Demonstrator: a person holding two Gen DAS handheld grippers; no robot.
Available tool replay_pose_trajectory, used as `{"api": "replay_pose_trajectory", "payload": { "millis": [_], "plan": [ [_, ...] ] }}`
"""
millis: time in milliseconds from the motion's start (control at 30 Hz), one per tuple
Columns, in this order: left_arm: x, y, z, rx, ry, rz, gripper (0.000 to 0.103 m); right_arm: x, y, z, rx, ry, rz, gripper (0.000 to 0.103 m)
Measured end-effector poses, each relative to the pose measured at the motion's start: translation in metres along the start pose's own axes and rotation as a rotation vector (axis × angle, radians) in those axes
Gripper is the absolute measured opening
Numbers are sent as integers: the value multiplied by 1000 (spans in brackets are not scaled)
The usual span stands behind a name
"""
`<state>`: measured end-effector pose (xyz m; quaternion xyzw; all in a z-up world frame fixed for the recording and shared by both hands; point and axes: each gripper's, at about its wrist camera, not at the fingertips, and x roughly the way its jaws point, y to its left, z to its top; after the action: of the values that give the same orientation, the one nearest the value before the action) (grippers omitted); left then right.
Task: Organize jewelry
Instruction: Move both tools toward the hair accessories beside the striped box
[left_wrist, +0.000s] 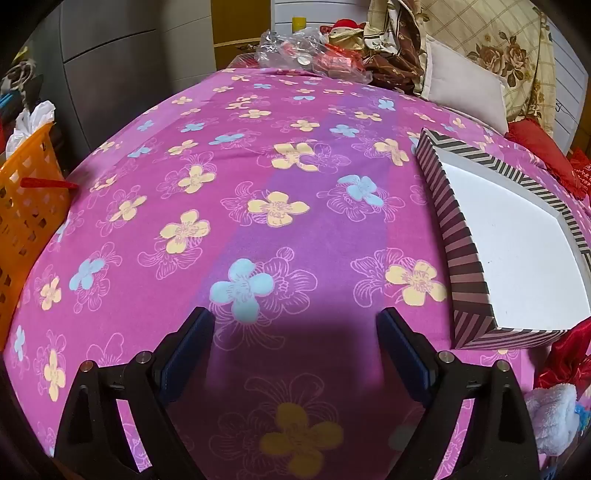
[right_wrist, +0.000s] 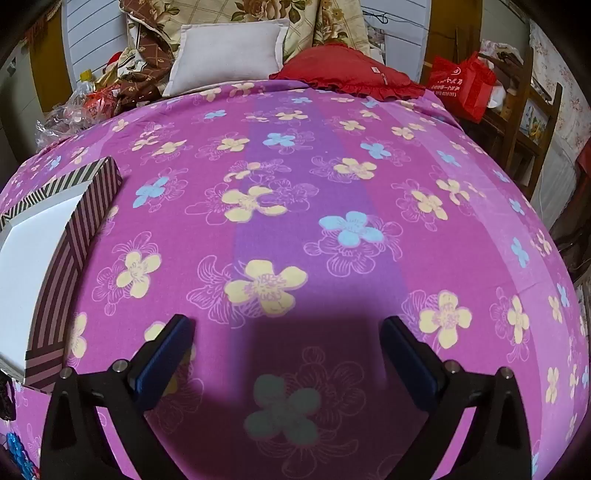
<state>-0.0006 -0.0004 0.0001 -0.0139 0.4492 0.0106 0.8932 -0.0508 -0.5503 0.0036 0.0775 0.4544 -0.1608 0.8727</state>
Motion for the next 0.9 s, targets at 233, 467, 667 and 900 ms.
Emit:
{"api": "replay_pose_trajectory", "payload": {
  "millis": [233,467,667,900],
  "plan": [
    [-2,-4,-2,-6,39,-1,84,2,-1,0,7,9,9,103],
    [-28,-9,-15,-25,57,28,68,-23,3,-19,20,147,32,99],
    [-76,-13,-28,-70,-44,-11,67,-103,15,-48,25,-49,149,96],
    [-118,-36,-38,-17,-127,-42,67,-163,56,-74,2,-174,302,96]
  ]
}}
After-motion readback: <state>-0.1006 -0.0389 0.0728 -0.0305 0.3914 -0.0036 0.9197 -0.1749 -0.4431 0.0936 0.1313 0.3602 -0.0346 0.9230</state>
